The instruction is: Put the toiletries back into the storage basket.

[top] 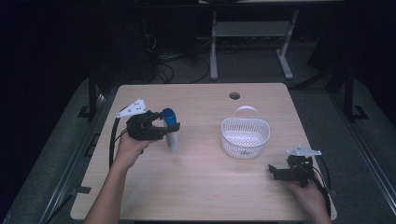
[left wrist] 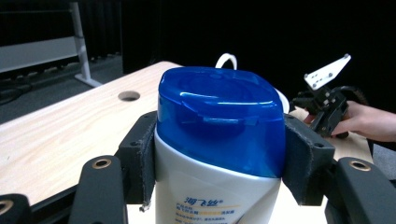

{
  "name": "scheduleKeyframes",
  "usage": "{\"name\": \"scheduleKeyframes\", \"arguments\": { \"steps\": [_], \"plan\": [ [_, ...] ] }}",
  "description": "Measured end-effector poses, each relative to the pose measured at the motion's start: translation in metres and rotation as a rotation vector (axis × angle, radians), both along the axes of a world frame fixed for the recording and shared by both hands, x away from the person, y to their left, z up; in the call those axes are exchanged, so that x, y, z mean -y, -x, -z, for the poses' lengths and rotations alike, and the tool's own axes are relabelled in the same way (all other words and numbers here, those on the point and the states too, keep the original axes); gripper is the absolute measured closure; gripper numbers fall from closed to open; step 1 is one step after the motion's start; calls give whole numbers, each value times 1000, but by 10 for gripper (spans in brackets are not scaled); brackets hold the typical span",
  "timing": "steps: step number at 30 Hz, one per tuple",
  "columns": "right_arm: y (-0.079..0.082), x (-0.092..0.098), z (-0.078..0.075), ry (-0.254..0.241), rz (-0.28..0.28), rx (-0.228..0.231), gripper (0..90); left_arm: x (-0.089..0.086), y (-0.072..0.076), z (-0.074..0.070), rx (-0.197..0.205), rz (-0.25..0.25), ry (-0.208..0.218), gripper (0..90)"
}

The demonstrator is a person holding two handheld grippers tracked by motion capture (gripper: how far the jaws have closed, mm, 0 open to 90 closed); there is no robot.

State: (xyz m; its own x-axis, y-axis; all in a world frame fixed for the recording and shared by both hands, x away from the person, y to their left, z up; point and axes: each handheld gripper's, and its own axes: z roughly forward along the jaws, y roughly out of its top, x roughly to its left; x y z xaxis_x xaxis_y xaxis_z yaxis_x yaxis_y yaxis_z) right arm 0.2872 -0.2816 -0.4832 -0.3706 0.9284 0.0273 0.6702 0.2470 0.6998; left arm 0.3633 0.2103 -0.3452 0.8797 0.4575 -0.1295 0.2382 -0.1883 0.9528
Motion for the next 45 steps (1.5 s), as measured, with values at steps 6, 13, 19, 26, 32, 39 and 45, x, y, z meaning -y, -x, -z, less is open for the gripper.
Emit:
{"name": "scheduleKeyframes", "arguments": {
  "steps": [6, 13, 19, 26, 32, 39, 45],
  "plan": [
    [0, 0, 0, 1, 0, 0, 9, 12, -4, -8, 12, 19, 8, 375],
    [0, 0, 0, 1, 1, 1, 9, 25, -9, -16, 27, 37, 13, 376],
    [0, 0, 0, 0, 1, -1, 9, 40, -15, -23, 37, 62, 20, 375],
    [0, 0, 0, 0, 0, 0, 9, 59, -20, -32, 50, 92, 19, 375],
    [0, 0, 0, 0, 0, 0, 9, 72, -23, -39, 59, 112, 26, 376],
    [0, 0, 0, 1, 0, 0, 9, 85, -27, -45, 69, 131, 27, 375],
    [0, 0, 0, -1, 1, -1, 9, 99, -31, -49, 77, 151, 39, 375]
  ]
}}
